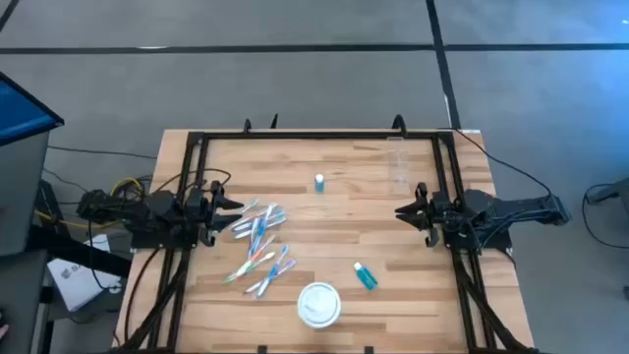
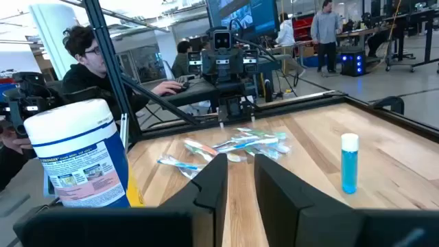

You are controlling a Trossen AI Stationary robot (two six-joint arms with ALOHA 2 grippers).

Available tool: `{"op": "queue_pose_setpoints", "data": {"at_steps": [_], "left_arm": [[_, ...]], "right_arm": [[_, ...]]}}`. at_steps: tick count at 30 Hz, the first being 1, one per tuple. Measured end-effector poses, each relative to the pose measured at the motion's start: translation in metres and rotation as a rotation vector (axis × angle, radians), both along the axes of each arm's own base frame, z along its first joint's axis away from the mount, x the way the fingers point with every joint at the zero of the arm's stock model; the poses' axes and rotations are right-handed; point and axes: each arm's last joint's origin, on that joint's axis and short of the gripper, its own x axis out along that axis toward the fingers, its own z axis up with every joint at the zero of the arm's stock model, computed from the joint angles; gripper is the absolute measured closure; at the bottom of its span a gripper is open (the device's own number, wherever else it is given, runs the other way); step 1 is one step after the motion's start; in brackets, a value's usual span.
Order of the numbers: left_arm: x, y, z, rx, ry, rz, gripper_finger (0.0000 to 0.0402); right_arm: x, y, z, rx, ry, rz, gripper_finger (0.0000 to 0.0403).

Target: Pick & Place toothbrushing station

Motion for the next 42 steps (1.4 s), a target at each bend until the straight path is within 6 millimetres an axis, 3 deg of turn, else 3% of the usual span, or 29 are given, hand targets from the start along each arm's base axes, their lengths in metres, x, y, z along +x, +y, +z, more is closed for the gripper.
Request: {"op": "queue_pose_setpoints", "data": {"at_steps": [31,42], "left_arm": [[0.0000,0.0001,-0.0002,-0.001,0.002,0.004,0.0257],[0.0061,-0.0010,-0.0052,-0.183,0.059,-0.028,0.0257]], "right_arm": [[0.0000,0.0000,-0.0003,-0.001,0.003,0.000,0.0337],[0.0000,0.0000,-0.0003,-0.001,0.003,0.000,0.0337]]}}
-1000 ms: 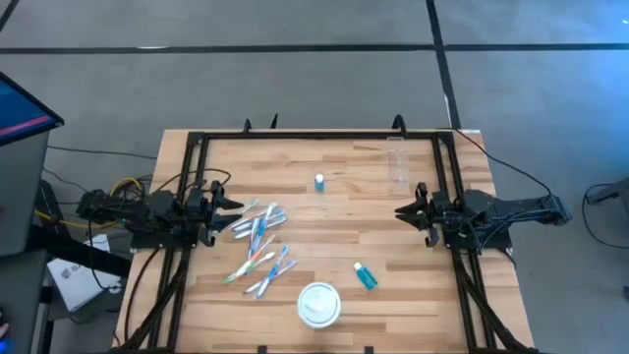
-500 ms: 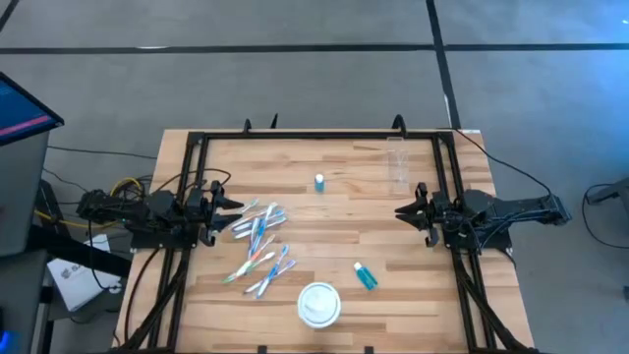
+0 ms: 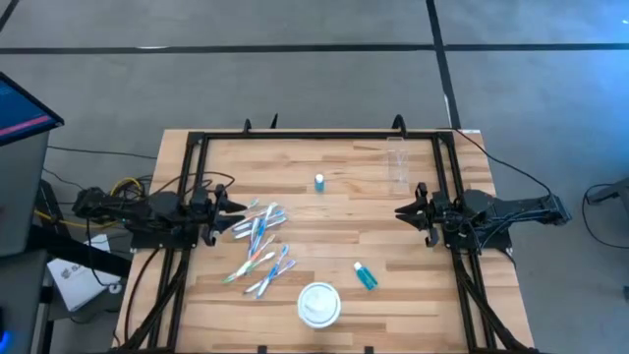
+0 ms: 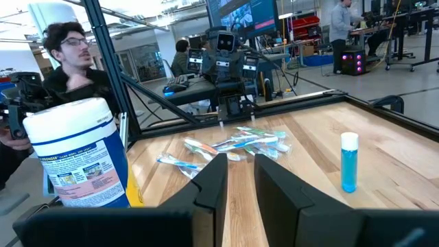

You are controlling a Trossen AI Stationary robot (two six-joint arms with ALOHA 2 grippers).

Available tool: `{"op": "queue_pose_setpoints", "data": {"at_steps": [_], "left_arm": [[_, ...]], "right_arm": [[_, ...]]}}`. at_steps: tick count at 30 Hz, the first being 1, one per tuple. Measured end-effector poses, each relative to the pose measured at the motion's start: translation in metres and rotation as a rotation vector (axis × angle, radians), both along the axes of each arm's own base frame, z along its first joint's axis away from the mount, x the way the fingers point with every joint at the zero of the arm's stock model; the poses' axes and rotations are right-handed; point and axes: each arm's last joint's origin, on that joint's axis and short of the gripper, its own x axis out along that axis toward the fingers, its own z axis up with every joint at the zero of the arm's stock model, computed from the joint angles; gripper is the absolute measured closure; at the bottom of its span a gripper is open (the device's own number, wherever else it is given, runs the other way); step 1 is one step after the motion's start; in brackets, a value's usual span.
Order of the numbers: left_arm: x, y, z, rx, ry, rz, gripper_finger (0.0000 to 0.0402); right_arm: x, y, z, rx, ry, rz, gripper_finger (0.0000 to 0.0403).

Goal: Pick & Place toothbrushing station
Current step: Put the blue toothbrush into the transparent organizer

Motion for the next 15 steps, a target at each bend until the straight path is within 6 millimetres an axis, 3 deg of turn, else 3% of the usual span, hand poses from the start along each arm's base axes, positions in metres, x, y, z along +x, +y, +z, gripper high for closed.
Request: {"op": "queue_pose_setpoints", "data": {"at_steps": [7,15], "left_arm": [[0.011,-0.002,-0.004,-0.060,0.089,0.003,0.0257],[0.035,-0.002,0.002,-0.047,0.267,0.132,0.0257]], "right_arm": [[0.000,0.000,0.000,0.000,0.000,-0.003,0.0337],[0.000,0.000,0.000,0.000,0.000,-0.003,0.0337]]}}
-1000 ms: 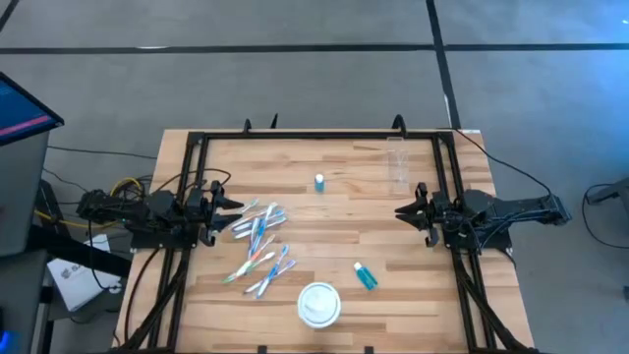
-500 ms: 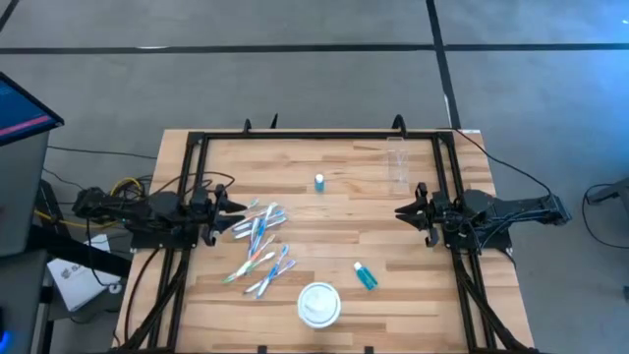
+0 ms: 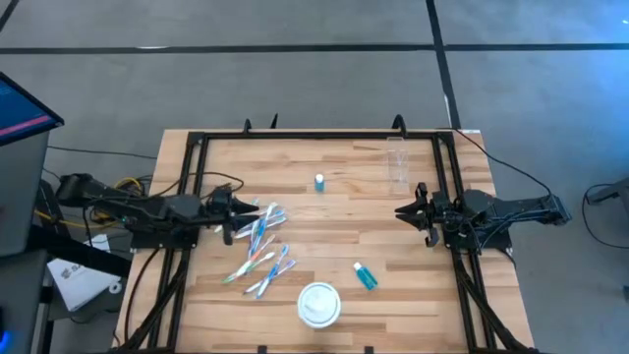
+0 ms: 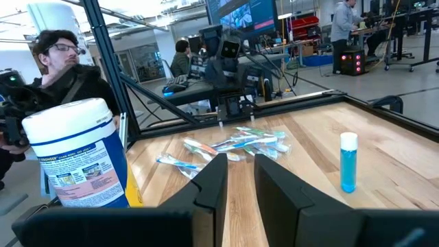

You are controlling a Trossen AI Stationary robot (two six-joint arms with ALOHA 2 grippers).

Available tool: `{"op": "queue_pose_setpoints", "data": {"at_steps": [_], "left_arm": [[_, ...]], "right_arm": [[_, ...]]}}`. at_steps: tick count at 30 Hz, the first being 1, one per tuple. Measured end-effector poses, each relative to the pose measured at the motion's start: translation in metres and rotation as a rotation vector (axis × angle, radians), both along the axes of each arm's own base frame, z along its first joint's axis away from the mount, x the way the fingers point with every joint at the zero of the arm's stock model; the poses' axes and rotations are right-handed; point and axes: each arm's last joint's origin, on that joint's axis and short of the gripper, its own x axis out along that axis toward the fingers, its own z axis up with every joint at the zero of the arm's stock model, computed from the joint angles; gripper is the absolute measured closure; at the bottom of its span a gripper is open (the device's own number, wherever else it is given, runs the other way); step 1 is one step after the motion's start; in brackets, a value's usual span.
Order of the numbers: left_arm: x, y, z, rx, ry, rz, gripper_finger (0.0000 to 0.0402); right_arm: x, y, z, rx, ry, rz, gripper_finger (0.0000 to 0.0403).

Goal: Pick & Place toothbrushing station
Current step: Put the blue toothbrush into the transparent organizer

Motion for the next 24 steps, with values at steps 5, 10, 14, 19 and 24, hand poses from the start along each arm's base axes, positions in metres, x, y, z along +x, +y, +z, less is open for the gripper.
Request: {"op": "queue_pose_setpoints", "data": {"at_steps": [5,10,14,19,24], "left_arm": [[0.021,0.001,0.000,0.004,0.119,0.037,0.0257],[0.042,0.007,0.003,0.020,0.276,0.089,0.0257],[0.052,0.015,0.007,-0.021,0.412,0.155,0.0257],[0.055,0.024,0.005,-0.088,0.552,0.256,0.0257],[0.055,0.030,-0.001,-0.154,0.591,0.318,0.0257]], "right_arm": [[0.000,0.000,0.000,0.000,0.000,0.000,0.0337],[0.000,0.000,0.000,0.000,0.000,0.000,0.0337],[0.000,0.000,0.000,0.000,0.000,0.000,0.0337],[0.000,0.000,0.000,0.000,0.000,0.000,0.0337],[0.000,0.000,0.000,0.000,0.000,0.000,0.0337]]}}
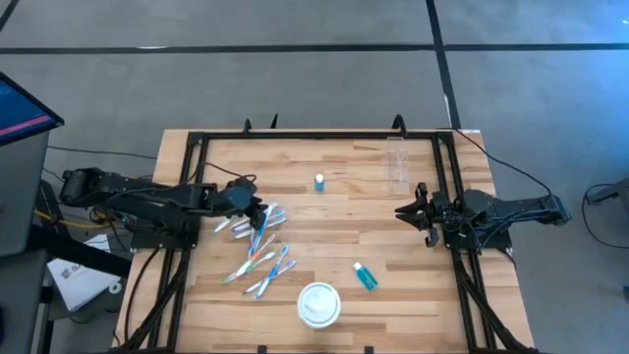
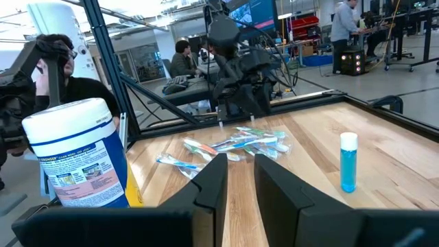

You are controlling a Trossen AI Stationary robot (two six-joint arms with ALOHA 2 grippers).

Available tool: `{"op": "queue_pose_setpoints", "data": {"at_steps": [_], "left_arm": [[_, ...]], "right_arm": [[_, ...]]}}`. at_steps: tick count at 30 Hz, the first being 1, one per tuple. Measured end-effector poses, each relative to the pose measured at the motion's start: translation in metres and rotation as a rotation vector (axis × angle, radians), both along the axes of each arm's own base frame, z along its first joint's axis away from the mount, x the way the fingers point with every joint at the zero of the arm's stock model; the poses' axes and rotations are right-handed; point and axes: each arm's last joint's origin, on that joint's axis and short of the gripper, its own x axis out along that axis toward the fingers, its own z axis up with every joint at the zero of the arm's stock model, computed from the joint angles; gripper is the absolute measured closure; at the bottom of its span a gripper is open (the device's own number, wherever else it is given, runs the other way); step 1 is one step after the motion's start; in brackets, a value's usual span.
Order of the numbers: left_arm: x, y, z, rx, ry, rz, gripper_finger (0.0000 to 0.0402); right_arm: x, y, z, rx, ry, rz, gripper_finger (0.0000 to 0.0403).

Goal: Pick & Place toothbrushing station
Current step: Put the blue toothbrush into the transparent organizer

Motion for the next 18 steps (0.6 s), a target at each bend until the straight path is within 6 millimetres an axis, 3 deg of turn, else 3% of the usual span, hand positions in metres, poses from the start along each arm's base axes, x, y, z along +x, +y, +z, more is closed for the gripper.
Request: {"op": "queue_pose_setpoints", "data": {"at_steps": [18], "left_arm": [[0.011,0.001,-0.028,-0.070,0.128,0.021,0.0257]], "right_arm": [[0.000,0.000,0.000,0.000,0.000,0.000,0.0337]]}}
